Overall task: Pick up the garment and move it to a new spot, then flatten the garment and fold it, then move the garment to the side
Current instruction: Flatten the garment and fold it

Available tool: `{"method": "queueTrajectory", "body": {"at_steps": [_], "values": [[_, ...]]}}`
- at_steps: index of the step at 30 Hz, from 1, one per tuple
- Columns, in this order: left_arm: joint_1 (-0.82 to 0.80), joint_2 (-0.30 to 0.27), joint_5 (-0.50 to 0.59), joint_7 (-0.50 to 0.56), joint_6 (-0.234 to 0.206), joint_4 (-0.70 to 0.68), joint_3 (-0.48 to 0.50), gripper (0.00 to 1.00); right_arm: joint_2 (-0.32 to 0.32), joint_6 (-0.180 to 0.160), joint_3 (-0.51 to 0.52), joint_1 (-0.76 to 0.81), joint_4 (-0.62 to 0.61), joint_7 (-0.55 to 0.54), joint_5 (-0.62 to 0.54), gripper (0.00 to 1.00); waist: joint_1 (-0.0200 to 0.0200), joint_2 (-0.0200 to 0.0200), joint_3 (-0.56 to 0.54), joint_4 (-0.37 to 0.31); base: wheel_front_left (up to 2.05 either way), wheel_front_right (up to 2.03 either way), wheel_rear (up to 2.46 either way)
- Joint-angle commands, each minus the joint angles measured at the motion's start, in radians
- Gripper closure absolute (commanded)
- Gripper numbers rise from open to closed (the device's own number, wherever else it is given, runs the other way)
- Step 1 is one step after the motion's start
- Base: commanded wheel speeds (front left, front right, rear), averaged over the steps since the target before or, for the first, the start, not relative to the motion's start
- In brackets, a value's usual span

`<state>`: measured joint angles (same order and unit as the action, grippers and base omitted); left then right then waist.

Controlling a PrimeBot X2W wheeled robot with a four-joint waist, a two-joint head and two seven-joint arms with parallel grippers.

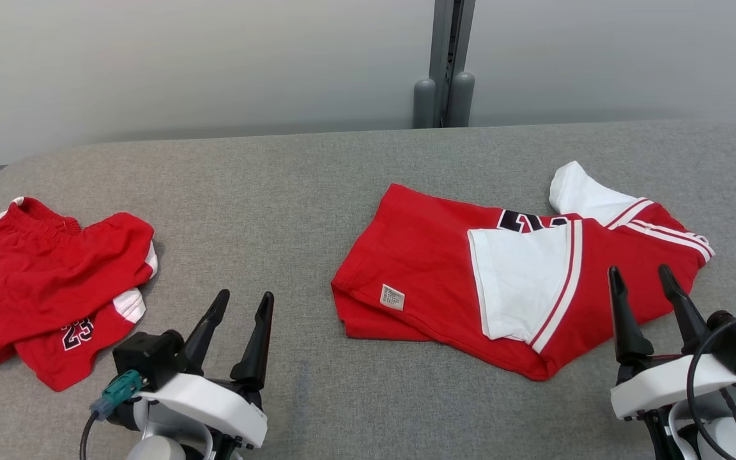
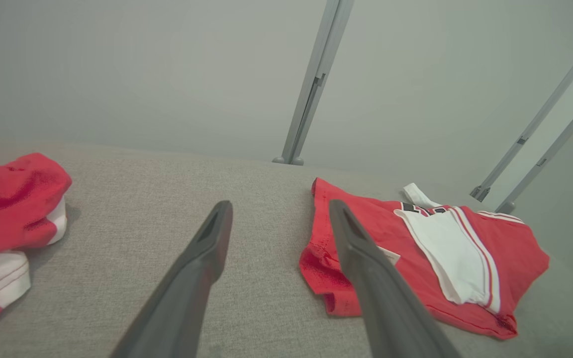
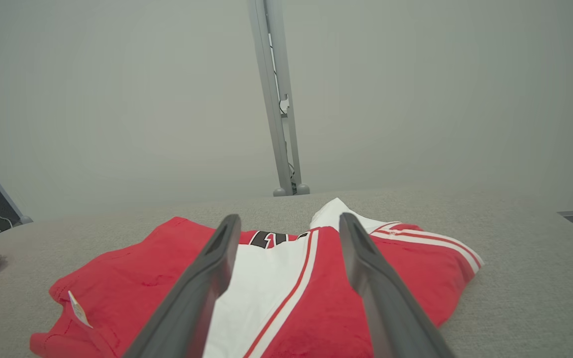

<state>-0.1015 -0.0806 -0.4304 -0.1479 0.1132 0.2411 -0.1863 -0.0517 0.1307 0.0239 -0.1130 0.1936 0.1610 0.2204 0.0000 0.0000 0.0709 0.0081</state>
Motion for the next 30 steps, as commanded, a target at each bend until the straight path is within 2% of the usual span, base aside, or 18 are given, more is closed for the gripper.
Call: {"method": "queueTrajectory", "body": {"at_steps": [1, 5, 16, 22, 30], "values": [[-0.014, -0.005, -0.001, 0.011, 0.002, 0.005, -0.003, 0.0, -0.008, 0.0, -0.001, -0.012, 0.004, -0.008, 0.003, 0.0, 0.0, 0.0, 0.0, 0.001, 0.0, 0.0, 0.0], [-0.05, 0.002, -0.032, 0.1, 0.003, 0.023, -0.031, 0.0, -0.007, 0.0, -0.026, -0.049, 0.038, -0.047, 0.02, 0.0, 0.0, 0.0, -0.002, 0.0, 0.0, 0.0, 0.0], [-0.128, 0.01, -0.08, 0.188, 0.007, 0.056, -0.083, 0.0, -0.044, 0.0, -0.091, -0.207, 0.161, -0.145, 0.052, 0.0, 0.0, 0.0, 0.031, -0.001, 0.0, 0.0, 0.0], [-0.202, 0.016, -0.096, 0.207, 0.01, 0.108, -0.117, 0.0, -0.054, 0.0, -0.14, -0.326, 0.257, -0.207, 0.08, 0.0, 0.0, 0.0, 0.062, 0.013, 0.0, 0.0, 0.0], [-0.25, 0.02, -0.116, 0.178, 0.015, 0.15, -0.16, 0.0, -0.063, 0.0, -0.236, -0.474, 0.444, -0.259, 0.121, 0.0, 0.0, 0.0, 0.105, 0.046, 0.0, 0.0, 0.0]]}}
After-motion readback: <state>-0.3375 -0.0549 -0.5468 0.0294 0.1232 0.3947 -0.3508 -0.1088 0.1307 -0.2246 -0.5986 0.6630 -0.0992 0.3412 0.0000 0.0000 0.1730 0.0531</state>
